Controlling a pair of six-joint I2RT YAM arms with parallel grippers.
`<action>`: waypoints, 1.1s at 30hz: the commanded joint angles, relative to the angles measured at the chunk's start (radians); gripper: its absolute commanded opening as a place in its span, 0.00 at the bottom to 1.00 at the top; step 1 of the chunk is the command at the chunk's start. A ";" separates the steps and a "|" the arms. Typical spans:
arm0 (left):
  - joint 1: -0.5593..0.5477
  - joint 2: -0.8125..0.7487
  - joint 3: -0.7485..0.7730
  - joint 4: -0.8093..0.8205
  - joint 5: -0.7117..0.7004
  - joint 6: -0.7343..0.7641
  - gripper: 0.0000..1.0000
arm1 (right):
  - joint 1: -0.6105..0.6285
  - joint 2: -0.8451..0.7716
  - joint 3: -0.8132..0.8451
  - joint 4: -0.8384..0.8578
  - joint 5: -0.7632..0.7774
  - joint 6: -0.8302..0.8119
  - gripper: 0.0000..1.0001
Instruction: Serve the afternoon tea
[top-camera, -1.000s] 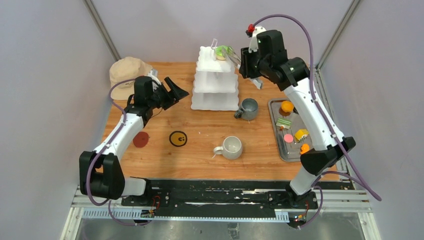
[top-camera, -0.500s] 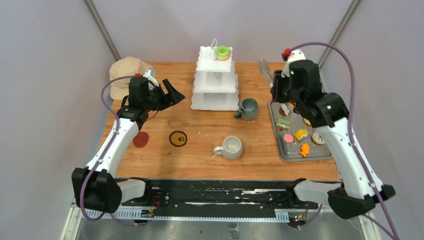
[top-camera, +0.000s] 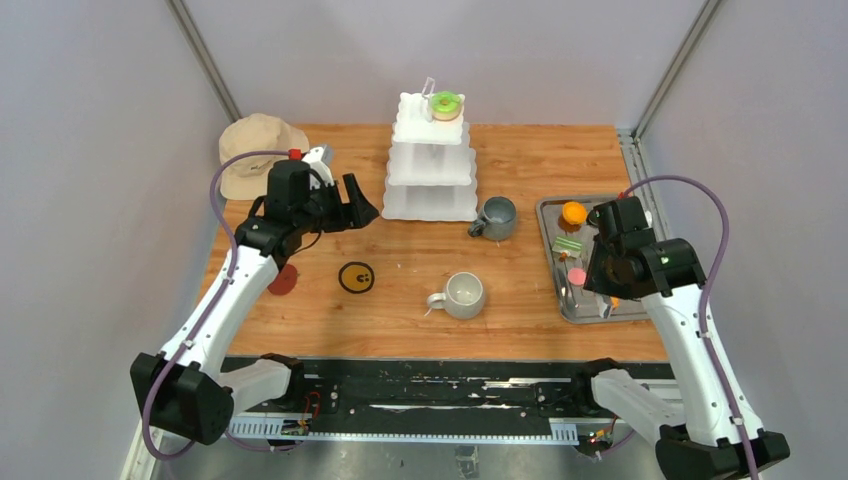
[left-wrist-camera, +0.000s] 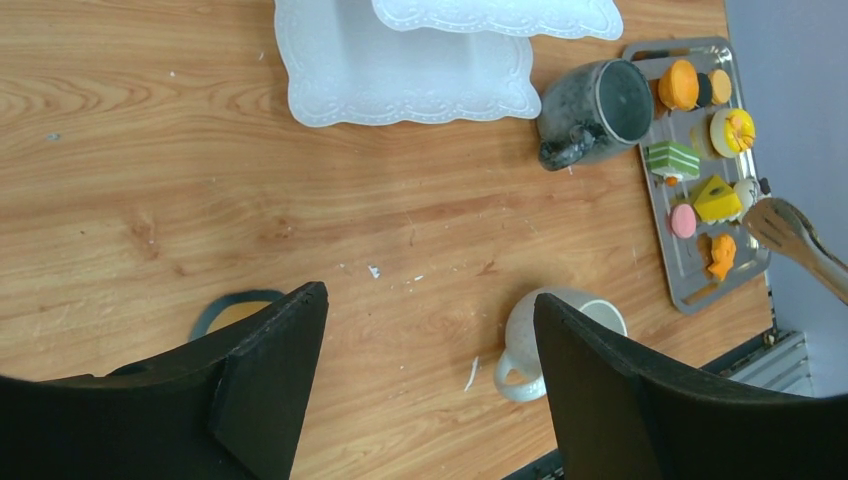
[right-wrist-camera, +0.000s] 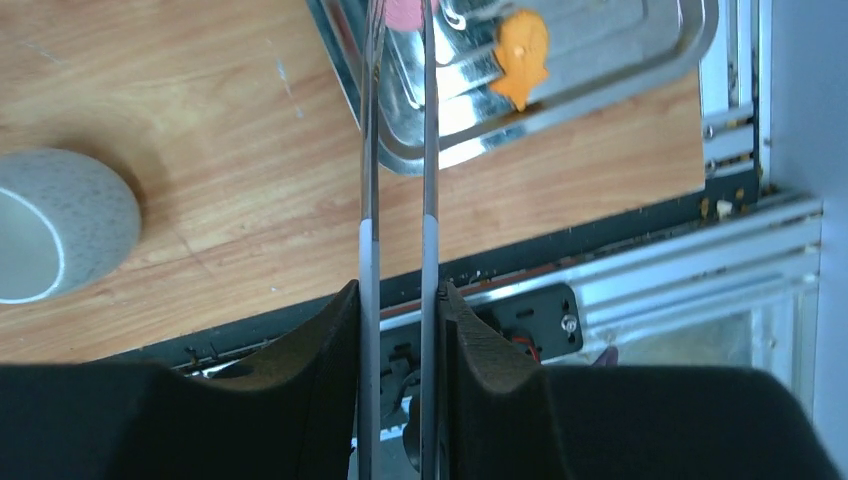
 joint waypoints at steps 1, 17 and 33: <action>-0.006 -0.018 0.010 -0.007 -0.004 0.035 0.80 | -0.058 -0.025 -0.019 -0.091 0.028 0.109 0.31; -0.008 0.017 0.017 -0.001 -0.021 0.055 0.80 | -0.164 -0.011 -0.082 0.063 -0.009 0.137 0.39; -0.009 0.070 0.036 0.010 -0.017 0.064 0.81 | -0.209 0.030 -0.132 0.139 -0.011 0.128 0.44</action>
